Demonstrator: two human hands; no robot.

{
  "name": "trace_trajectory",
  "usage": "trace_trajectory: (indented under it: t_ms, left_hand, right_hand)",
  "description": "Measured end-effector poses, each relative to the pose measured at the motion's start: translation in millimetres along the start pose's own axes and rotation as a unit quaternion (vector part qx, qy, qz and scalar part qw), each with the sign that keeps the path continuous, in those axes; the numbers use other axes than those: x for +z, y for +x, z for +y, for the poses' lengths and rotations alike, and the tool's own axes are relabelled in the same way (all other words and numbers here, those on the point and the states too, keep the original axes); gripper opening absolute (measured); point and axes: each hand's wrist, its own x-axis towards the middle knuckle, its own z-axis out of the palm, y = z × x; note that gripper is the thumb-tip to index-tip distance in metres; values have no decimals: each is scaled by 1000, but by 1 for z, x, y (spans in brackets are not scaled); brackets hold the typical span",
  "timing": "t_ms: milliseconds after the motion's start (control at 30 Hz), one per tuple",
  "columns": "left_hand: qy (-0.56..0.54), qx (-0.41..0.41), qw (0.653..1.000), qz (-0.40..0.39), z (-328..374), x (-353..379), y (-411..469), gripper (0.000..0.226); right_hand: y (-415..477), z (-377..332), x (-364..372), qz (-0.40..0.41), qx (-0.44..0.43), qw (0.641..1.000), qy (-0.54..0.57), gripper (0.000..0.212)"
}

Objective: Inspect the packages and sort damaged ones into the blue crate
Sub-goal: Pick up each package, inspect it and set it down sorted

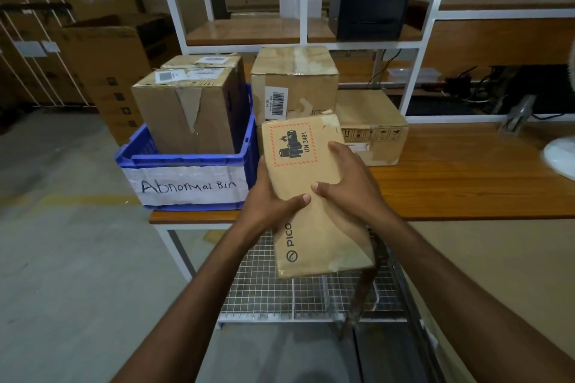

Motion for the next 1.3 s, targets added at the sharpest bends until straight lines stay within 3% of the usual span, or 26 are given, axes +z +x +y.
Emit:
trace_trajectory:
  t_ms: [200,433,567,767,933,1033,1100,1167,1233,1300]
  left_hand:
    - [31,67,996,54,22,-7,0,100]
    - [29,155,986,48,30,-11,1,107]
    - [95,180,975,87,16,-6,3,120]
    - [128,168,976,59,-6,-6,-5,130]
    - [145,205,964,81,17,-12,-3,122]
    - [257,211,941,63,38,-25,2,116]
    - [344,188,920,26,50,-34,4,103]
    - [323,173,930,19,60,-38,4,78]
    - [283,176,941,56,69,-42,6,58]
    - [319,168,931,63,75,-45,19,44]
  right_hand:
    - [-7,-11,-15,61,-49,996,51,97]
    - [-5,-21,-33,129,-53,987,83,144]
    - [-10,-13,-27,106,-78,991,33,155]
    - [-19,8,-14,68,-82,993,-42,153]
    - [-23,5,-21,83,-120,986,-86,133]
    - [-17,-8,-36,43,-173,970,-167,118]
    - [-14,-20,-46,-35,-193,956,-216,108]
    - [-12,-30,-53,-90,-174,959,-206,93]
    - [-9,-39,-57,-90,-158,969,-164,73]
    - [-2,-47,-56,-60,-152,977,-136,53]
